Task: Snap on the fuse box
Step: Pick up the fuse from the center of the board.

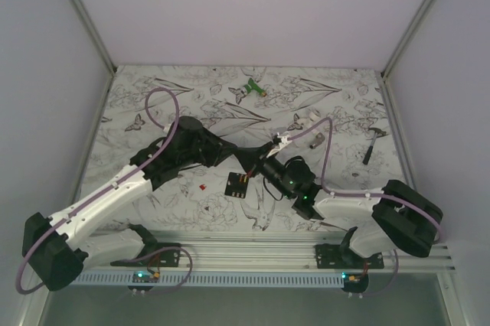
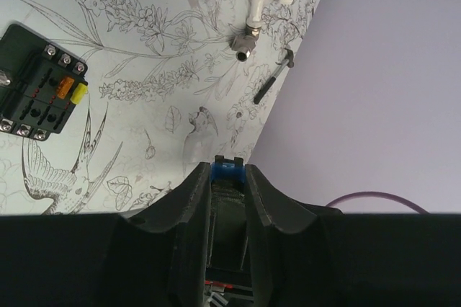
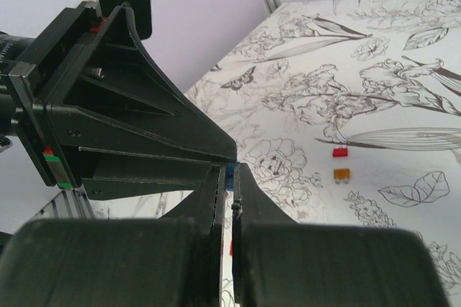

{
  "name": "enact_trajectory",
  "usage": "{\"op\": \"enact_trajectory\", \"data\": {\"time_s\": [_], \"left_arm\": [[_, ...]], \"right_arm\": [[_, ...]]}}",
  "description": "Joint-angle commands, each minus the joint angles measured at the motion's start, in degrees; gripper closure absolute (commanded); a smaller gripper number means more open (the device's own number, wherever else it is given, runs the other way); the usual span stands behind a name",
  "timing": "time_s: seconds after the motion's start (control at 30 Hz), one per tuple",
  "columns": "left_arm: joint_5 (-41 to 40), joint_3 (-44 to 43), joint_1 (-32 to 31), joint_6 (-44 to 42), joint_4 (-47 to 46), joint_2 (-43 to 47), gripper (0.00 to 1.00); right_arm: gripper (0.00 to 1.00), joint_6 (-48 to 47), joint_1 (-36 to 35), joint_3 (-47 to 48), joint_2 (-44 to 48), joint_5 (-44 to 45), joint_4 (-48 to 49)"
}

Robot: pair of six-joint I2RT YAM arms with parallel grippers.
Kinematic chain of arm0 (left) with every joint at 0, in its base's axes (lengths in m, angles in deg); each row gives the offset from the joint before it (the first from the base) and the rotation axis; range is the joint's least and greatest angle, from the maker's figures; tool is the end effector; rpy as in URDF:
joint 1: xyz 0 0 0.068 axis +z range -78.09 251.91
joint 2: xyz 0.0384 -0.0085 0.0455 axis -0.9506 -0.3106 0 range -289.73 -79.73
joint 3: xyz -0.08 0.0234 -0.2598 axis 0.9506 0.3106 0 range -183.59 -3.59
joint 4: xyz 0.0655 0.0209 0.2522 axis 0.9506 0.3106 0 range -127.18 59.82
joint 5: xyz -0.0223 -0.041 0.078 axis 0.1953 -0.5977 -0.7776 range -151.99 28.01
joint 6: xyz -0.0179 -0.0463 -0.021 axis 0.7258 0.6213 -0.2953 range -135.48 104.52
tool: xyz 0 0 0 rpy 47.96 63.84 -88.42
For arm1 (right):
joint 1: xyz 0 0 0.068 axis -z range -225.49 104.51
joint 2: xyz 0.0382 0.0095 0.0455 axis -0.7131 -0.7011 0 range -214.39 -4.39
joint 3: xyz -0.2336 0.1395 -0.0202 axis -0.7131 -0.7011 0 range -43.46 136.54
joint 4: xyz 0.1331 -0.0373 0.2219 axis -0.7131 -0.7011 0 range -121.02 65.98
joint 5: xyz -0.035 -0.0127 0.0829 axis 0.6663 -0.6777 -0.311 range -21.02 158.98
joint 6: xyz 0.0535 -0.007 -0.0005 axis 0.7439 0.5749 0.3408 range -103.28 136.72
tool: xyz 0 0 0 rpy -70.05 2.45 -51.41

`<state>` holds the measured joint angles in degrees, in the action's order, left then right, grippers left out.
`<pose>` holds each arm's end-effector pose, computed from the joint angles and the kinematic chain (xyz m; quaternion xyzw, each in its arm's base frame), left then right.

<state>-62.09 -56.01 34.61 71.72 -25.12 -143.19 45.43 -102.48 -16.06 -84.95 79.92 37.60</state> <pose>0.2026 -0.1544 0.3187 -0.3524 0.7563 -0.4875 0.2573 0.1578 0.2306 0.2299 -0.0887 0.6480 0.4672 0.5950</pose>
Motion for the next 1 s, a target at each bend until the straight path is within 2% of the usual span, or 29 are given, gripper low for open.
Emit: {"op": "enact_trajectory", "data": {"time_s": [0.0,0.2,0.33,0.47,0.63,0.73,0.87,0.97], "left_arm": [[0.9,2.2,-0.4,-0.7,-0.7,0.9,0.72],[0.6,4.7,1.8,-5.9,0.0,2.3,0.50],[0.7,5.5,3.5,-13.3,4.8,2.4,0.46],[1.2,6.9,4.5,-20.5,8.4,1.1,0.46],[5.9,8.6,5.0,-25.6,9.2,-3.2,0.52],[8.9,8.8,5.0,-27.6,9.2,-6.9,0.57],[11.3,8.7,4.3,-28.8,9.2,-12.0,0.65],[11.8,8.6,3.5,-29.0,9.2,-15.3,0.70]], "right_arm": [[1.00,-4.0,0.4,2.4,2.9,-0.2,-8.6],[1.00,-3.4,2.9,3.2,6.8,-4.4,-21.8],[1.00,-2.8,5.5,5.5,9.5,-8.4,-34.0],[1.00,-1.8,9.8,9.7,10.3,-13.1,-49.0],[1.00,1.4,16.1,13.3,9.9,-21.8,-60.1],[1.00,1.1,17.6,16.3,9.2,-23.2,-66.5],[1.00,0.3,18.5,19.5,8.1,-23.6,-72.0],[1.00,-0.2,18.9,20.0,7.8,-23.8,-72.7]]}}
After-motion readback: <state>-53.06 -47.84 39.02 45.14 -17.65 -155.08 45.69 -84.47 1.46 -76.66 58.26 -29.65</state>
